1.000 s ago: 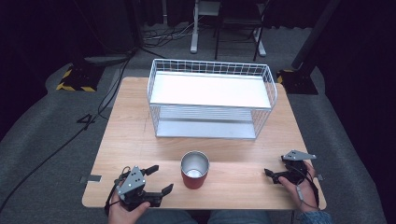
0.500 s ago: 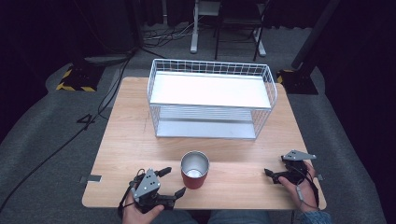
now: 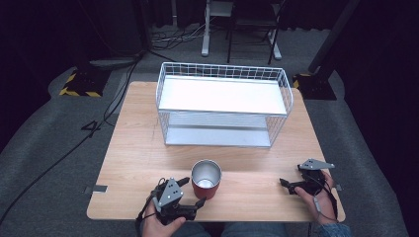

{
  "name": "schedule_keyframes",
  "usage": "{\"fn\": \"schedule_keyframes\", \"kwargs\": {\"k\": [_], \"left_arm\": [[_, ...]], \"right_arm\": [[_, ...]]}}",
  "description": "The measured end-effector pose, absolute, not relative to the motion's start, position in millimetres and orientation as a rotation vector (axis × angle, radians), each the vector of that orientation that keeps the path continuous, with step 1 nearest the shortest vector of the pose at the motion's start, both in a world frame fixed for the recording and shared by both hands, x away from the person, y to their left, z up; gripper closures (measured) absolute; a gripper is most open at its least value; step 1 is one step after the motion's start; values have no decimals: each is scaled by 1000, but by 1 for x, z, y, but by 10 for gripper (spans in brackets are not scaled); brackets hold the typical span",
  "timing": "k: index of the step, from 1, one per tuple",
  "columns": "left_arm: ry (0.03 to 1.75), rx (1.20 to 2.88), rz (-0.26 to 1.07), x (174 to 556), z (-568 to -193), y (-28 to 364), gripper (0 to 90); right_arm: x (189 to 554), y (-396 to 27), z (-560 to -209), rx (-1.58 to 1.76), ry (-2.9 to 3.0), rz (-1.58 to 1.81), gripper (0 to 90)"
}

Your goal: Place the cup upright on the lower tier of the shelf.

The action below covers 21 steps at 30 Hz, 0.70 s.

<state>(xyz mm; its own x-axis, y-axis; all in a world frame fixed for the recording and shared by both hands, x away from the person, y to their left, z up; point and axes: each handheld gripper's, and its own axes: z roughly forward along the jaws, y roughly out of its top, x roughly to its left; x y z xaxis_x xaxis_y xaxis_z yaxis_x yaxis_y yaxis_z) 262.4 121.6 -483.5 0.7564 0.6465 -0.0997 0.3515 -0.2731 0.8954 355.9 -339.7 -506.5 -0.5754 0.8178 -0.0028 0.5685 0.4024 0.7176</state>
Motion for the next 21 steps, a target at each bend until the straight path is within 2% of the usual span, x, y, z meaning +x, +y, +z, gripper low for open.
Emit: {"fn": "schedule_keyframes", "kwargs": {"k": [21], "left_arm": [[846, 1927, 381, 279, -499, 91, 149]], "right_arm": [[356, -340, -506, 1197, 2310, 976, 23]]}}
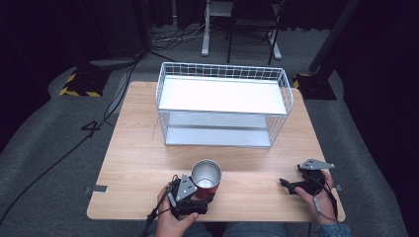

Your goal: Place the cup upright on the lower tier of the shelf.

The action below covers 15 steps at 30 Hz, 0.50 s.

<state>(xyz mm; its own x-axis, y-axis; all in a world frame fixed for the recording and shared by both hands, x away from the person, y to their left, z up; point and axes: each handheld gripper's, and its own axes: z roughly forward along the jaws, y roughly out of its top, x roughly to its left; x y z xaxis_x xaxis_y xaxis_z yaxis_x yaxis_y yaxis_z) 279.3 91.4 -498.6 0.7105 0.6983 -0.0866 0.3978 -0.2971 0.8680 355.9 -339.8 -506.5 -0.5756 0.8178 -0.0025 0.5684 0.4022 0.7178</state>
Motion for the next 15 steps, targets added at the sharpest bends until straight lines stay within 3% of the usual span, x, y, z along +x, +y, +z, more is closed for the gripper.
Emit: {"fn": "schedule_keyframes", "kwargs": {"k": [15], "left_arm": [[873, 1937, 424, 284, -499, 76, 138]], "right_arm": [[356, -340, -507, 1197, 2310, 975, 23]]}}
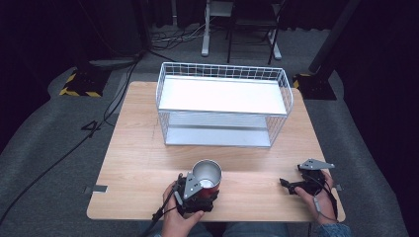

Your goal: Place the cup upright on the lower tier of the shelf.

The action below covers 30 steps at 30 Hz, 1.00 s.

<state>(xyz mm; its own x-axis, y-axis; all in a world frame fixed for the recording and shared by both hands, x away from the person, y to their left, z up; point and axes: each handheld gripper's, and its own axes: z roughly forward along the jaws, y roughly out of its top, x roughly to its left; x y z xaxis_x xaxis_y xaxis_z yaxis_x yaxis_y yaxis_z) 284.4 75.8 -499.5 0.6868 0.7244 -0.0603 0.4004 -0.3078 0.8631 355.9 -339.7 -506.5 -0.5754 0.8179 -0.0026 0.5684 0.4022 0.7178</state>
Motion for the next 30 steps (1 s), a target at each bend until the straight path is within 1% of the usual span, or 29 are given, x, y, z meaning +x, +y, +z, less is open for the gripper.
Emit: {"fn": "schedule_keyframes", "kwargs": {"k": [7, 16, 30], "left_arm": [[863, 1952, 442, 284, -499, 73, 158], [866, 1950, 453, 282, -499, 73, 163], [864, 1959, 437, 283, -497, 75, 164]], "right_arm": [[356, -340, -507, 1197, 2310, 975, 23], [356, -340, -506, 1198, 2310, 975, 23], [356, -340, -506, 1197, 2310, 975, 23]]}}
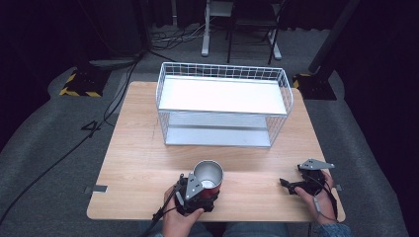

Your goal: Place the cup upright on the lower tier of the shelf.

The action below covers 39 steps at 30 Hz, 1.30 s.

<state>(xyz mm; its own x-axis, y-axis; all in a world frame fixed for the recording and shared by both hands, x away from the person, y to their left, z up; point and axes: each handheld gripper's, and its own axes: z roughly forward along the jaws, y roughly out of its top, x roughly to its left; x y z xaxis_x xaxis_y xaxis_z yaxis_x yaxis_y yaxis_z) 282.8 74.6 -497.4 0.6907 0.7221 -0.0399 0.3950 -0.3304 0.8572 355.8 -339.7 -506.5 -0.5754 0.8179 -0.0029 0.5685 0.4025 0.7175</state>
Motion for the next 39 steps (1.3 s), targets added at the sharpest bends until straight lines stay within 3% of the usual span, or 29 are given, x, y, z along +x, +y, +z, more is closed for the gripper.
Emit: {"fn": "schedule_keyframes", "kwargs": {"k": [39], "left_arm": [[852, 1909, 385, 322, -453, 82, 164]], "right_arm": [[356, -340, -507, 1200, 2306, 974, 23]]}}
